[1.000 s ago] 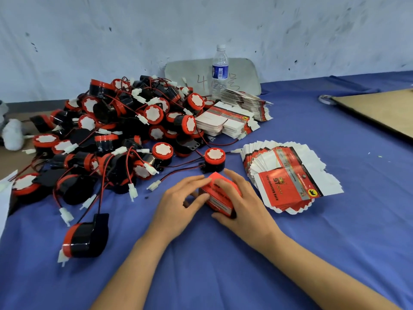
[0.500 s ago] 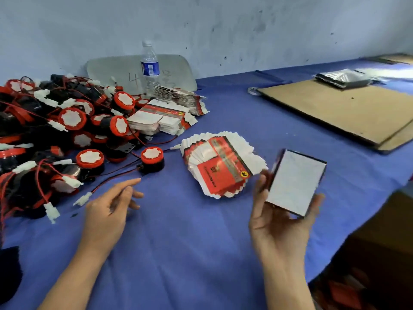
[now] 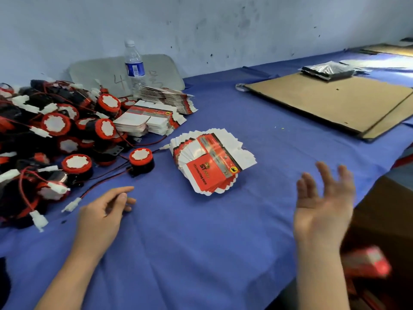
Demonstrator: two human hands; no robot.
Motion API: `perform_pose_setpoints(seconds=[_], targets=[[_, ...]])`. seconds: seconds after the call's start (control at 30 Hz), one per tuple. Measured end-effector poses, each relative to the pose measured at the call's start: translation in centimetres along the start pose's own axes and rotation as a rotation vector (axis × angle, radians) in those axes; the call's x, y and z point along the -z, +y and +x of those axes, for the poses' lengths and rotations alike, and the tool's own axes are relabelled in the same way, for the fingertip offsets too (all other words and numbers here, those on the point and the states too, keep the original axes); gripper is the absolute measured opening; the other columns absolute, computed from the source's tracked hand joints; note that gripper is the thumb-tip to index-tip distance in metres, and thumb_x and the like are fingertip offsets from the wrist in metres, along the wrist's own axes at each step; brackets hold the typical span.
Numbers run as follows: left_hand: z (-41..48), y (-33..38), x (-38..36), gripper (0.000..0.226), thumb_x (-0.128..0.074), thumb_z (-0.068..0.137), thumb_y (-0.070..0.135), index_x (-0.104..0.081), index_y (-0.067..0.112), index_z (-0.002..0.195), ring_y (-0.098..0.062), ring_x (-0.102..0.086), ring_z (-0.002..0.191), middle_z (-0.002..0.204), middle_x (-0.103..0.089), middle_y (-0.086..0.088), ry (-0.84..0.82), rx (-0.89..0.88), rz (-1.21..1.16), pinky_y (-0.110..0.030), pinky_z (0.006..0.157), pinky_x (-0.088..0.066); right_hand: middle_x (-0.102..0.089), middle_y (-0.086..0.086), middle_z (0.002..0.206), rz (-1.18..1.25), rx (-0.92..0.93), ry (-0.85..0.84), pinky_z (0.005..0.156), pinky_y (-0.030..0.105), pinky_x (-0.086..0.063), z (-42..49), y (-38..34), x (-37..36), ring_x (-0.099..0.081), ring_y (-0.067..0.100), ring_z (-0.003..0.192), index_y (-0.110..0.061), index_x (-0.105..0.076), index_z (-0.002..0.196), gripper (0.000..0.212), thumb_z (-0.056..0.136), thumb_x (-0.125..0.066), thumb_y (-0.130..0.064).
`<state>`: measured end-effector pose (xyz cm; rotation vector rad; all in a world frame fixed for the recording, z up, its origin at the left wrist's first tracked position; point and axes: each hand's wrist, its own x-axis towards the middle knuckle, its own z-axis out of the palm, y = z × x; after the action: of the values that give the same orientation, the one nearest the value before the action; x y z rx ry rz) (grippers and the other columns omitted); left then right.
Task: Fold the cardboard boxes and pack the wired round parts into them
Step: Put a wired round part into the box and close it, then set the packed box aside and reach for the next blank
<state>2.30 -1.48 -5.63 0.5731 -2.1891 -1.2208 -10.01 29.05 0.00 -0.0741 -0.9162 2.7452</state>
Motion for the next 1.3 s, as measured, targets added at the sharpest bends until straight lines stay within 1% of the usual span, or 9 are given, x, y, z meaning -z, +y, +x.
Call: perform_pose_setpoints(seconds=[0.07, 0.13, 0.23, 0.33, 0.47, 0.6, 0.87, 1.1, 1.3], targets=[[0.1, 0.1, -0.1, 0.028, -0.051, 0.098, 0.009, -0.068, 0.031, 0.096, 0.002, -0.065, 0.073, 0.084, -0.072, 0.009, -0.019, 0.029, 0.051, -0.017, 0.070, -0.050, -0.072, -0.006, 0.092, -0.459, 0.073, -0.218, 0.075, 0.028, -0.053, -0.1, 0.9, -2.0, -0.067, 0.015, 0.078, -0.026, -0.062, 0.104, 0.016, 0.088, -0.062, -0.023], [0.1, 0.2, -0.1, 0.029, -0.052, 0.097, 0.008, -0.068, 0.032, 0.094, 0.003, -0.064, 0.073, 0.084, -0.072, 0.011, -0.026, 0.037, 0.074, -0.015, 0.070, -0.050, -0.067, -0.013, 0.112, -1.002, 0.118, -0.607, 0.091, 0.029, -0.050, 0.0, 3.0, -4.4, -0.061, 0.006, 0.104, -0.034, -0.061, 0.113, 0.034, 0.081, -0.073, -0.037], [-0.1, 0.4, 0.2, 0.032, -0.053, 0.096, 0.009, -0.067, 0.037, 0.090, 0.004, -0.064, 0.074, 0.082, -0.072, 0.014, -0.030, 0.034, 0.088, -0.014, 0.070, -0.050, -0.021, -0.006, 0.158, -1.700, 0.056, -1.042, 0.117, 0.043, -0.014, 1.0, 6.9, -7.9, -0.010, 0.021, 0.147, -0.041, -0.024, 0.147, 0.094, 0.070, -0.073, -0.061], [-0.1, 0.4, 0.2, 0.033, -0.054, 0.096, 0.008, -0.067, 0.038, 0.090, 0.004, -0.064, 0.075, 0.080, -0.072, 0.015, -0.030, 0.037, 0.083, -0.015, 0.071, -0.051, 0.012, 0.006, 0.161, -2.066, 0.023, -1.080, 0.113, 0.058, 0.011, 2.8, 9.7, -9.4, 0.022, 0.040, 0.143, -0.037, -0.001, 0.152, 0.110, 0.070, -0.068, -0.069], [0.0, 0.2, 0.2, 0.033, -0.054, 0.096, 0.010, -0.067, 0.039, 0.090, 0.004, -0.065, 0.075, 0.079, -0.070, 0.022, -0.032, 0.040, 0.080, -0.017, 0.070, -0.052, -0.002, 0.010, 0.160, -1.984, -0.023, -0.610, 0.113, 0.058, -0.012, 5.7, 10.2, -7.7, -0.003, 0.043, 0.145, -0.032, -0.011, 0.152, 0.109, 0.068, -0.069, -0.070], [0.1, 0.2, 0.2, 0.031, -0.055, 0.096, 0.010, -0.068, 0.038, 0.091, 0.006, -0.064, 0.075, 0.080, -0.069, 0.026, -0.034, 0.036, 0.100, -0.015, 0.069, -0.051, -0.036, 0.006, 0.138, -1.831, -0.158, -0.445, 0.098, 0.047, -0.043, 7.8, 9.3, -6.0, -0.043, 0.032, 0.125, -0.025, -0.036, 0.139, 0.096, 0.064, -0.072, -0.072], [0.0, 0.4, 0.2, 0.031, -0.056, 0.095, 0.009, -0.068, 0.037, 0.091, 0.007, -0.064, 0.075, 0.080, -0.070, 0.027, -0.032, 0.024, 0.115, -0.006, 0.067, -0.048, -0.044, 0.008, 0.130, -1.787, 0.034, -0.391, 0.093, 0.038, -0.039, 7.7, 9.1, -6.0, -0.030, 0.029, 0.128, -0.019, -0.049, 0.137, 0.078, 0.072, -0.079, -0.050], [-0.1, 0.4, 0.2, 0.028, -0.056, 0.095, 0.009, -0.070, 0.033, 0.093, 0.006, -0.064, 0.076, 0.080, -0.071, 0.022, -0.033, 0.055, 0.093, -0.004, 0.067, -0.046, -0.044, 0.001, 0.136, -1.778, 0.074, -0.372, 0.077, 0.035, -0.037, 7.3, 8.8, -6.0, -0.030, 0.026, 0.129, -0.021, -0.055, 0.132, 0.065, 0.075, -0.079, -0.042], [-0.2, 0.6, 0.2, 0.029, -0.055, 0.096, 0.009, -0.069, 0.034, 0.093, 0.007, -0.064, 0.078, 0.081, -0.069, 0.026, -0.041, 0.057, 0.108, -0.004, 0.068, -0.046, -0.048, 0.006, 0.129, -1.624, 0.262, -0.316, 0.093, 0.041, -0.042, 7.1, 9.0, -6.2, -0.045, 0.028, 0.117, -0.012, -0.064, 0.103, 0.016, 0.088, -0.064, -0.018]])
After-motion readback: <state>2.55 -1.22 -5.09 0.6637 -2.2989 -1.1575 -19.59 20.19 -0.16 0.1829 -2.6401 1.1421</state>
